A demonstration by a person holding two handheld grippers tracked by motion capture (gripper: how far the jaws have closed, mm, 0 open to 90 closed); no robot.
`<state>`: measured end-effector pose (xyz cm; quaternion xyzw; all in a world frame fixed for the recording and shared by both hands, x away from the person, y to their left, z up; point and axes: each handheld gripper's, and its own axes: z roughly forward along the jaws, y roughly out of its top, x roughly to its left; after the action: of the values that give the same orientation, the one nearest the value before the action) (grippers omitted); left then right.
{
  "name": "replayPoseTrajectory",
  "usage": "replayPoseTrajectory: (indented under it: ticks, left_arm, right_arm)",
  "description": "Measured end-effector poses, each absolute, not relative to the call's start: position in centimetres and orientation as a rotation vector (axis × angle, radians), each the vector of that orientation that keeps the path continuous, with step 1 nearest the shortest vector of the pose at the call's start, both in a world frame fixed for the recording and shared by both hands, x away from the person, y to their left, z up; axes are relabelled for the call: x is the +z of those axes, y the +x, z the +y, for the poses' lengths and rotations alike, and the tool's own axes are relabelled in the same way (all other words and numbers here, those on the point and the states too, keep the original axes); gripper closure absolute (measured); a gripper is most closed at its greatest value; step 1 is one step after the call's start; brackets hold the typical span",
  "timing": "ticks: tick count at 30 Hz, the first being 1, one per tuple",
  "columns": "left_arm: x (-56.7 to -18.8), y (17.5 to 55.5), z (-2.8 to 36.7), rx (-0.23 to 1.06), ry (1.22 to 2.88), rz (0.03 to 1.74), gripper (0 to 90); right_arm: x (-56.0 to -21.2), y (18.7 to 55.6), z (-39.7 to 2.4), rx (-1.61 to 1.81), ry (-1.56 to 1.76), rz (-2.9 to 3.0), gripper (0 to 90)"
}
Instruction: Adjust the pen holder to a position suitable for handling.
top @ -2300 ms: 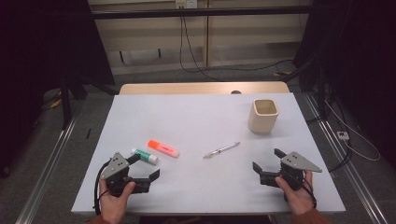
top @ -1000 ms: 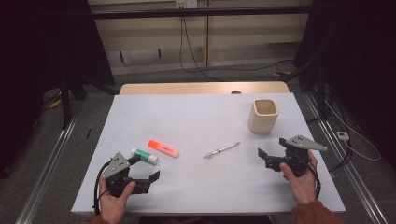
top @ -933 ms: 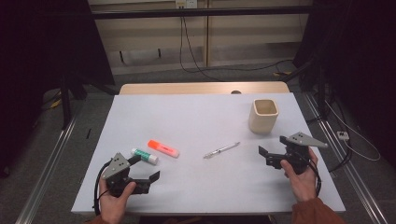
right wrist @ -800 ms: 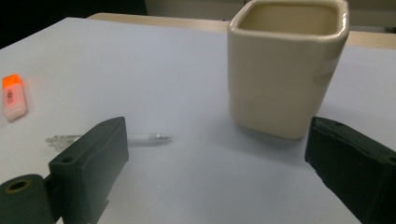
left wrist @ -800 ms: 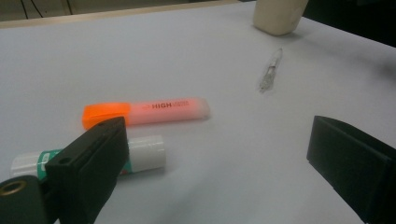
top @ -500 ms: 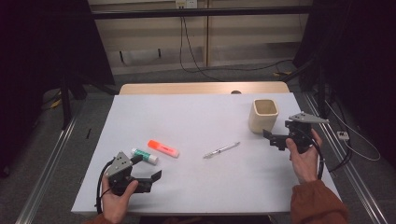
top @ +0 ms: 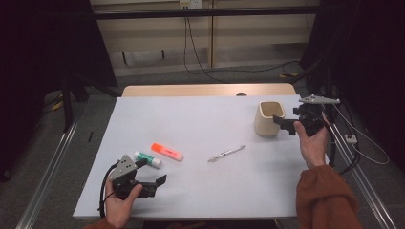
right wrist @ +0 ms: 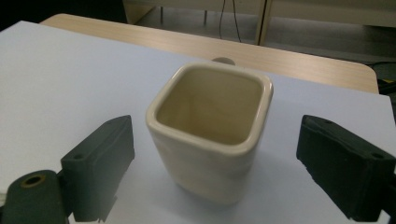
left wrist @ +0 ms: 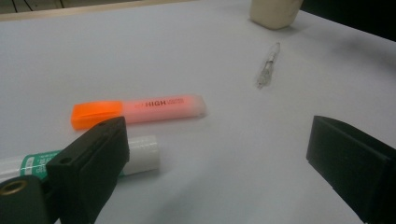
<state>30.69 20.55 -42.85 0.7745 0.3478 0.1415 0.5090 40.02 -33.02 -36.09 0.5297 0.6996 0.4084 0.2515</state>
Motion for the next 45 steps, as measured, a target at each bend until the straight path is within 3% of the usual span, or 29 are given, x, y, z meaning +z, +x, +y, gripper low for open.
replayPoseTrajectory:
  ticks: [9, 11, 14, 15, 18, 26, 34, 40, 45]
  left_arm:
    - [-42.7, 30.5, 20.4, 0.346, 1.876, 0.821, 5.7]
    - [-42.7, 30.5, 20.5, 0.348, 1.875, 0.819, 5.7]
    - [-42.7, 30.4, 20.6, 0.348, 1.866, 0.817, 5.7]
    - [-42.7, 30.4, 20.7, 0.348, 1.867, 0.816, 5.7]
    - [-42.6, 30.3, 20.7, 0.348, 1.87, 0.813, 5.7]
    - [-42.6, 30.3, 20.6, 0.344, 1.874, 0.811, 5.7]
    - [-42.6, 30.2, 20.5, 0.342, 1.875, 0.809, 6.1]
    - [-42.7, 30.3, 20.4, 0.338, 1.881, 0.809, 6.1]
    - [-42.7, 30.2, 20.4, 0.34, 1.885, 0.807, 6.3]
  right_arm:
    - [-35.4, 43.8, -33.8, 1.065, 1.481, 1.914, 17.5]
    - [-35.8, 44.5, -33.7, 1.043, 1.481, 1.92, 25.4]
    - [-36.6, 45.5, -33.8, 1.012, 1.512, 1.939, 28.6]
    - [-37.1, 46.1, -33.8, 0.997, 1.526, 1.943, 35.6]
    - [-37.3, 46.9, -33.8, 0.98, 1.537, 1.945, 40.9]
    - [-37.9, 47.4, -33.0, 0.902, 1.553, 1.959, 53.8]
    - [-38.4, 47.5, -33.1, 0.838, 1.614, 1.958, 59.7]
    - [-38.9, 47.6, -33.1, 0.811, 1.629, 1.991, 72.4]
    - [-38.7, 47.6, -32.5, 0.755, 1.618, 1.979, 75.9]
